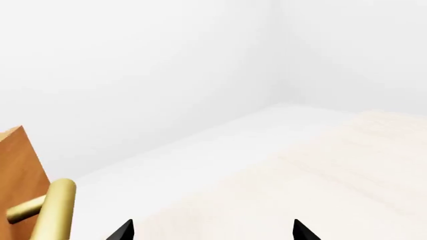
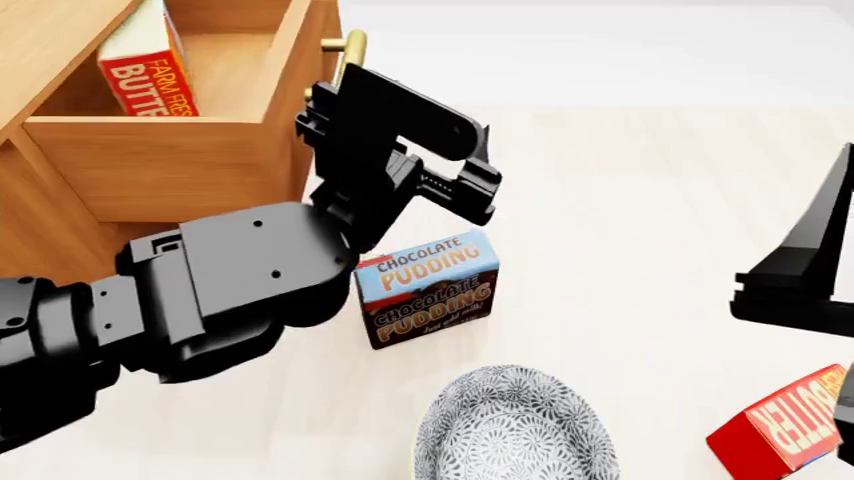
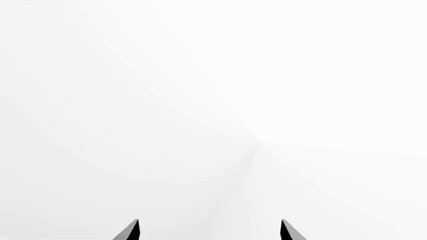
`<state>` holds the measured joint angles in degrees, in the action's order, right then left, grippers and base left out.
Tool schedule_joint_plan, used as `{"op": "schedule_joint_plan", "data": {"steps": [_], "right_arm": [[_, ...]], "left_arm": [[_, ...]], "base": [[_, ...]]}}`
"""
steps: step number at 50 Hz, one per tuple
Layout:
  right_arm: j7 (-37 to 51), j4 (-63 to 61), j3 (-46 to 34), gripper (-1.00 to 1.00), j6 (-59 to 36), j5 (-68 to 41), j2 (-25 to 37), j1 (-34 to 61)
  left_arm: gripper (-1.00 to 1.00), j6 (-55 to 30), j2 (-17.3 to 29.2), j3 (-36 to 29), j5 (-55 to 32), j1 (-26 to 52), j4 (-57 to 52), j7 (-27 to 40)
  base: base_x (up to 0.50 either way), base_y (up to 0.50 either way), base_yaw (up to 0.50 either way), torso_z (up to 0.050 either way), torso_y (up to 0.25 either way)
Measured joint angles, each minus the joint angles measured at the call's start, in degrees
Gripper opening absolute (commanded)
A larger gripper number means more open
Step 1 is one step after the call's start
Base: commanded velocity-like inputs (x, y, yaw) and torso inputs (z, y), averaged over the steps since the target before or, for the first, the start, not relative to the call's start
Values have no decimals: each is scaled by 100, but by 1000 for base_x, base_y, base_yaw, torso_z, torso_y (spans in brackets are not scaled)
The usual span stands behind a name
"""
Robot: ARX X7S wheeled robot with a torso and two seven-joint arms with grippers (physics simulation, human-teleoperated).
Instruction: Put the butter at the front in the top drawer of the cabinet and close it.
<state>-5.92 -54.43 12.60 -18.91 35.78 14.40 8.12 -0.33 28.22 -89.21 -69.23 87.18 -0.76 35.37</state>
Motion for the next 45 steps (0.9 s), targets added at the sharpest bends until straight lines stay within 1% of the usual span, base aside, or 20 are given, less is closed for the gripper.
{"op": "schedule_joint_plan", "data": {"steps": [12, 32, 45], "right_arm": [[34, 113, -84, 100, 30, 9, 4, 65], [67, 274, -207, 100, 50, 31, 23, 166], [-4, 292, -377, 100, -51, 168, -3, 317]], "left_arm": [[100, -2, 380, 3, 124, -47, 213, -64], [100, -24, 796, 41, 435, -130, 192, -167], [100, -64, 1108, 116, 440, -173, 206, 15]], "base": [[0, 0, 0, 0, -1], [7, 0, -1, -1, -5], [7, 0, -2, -1, -4]]}}
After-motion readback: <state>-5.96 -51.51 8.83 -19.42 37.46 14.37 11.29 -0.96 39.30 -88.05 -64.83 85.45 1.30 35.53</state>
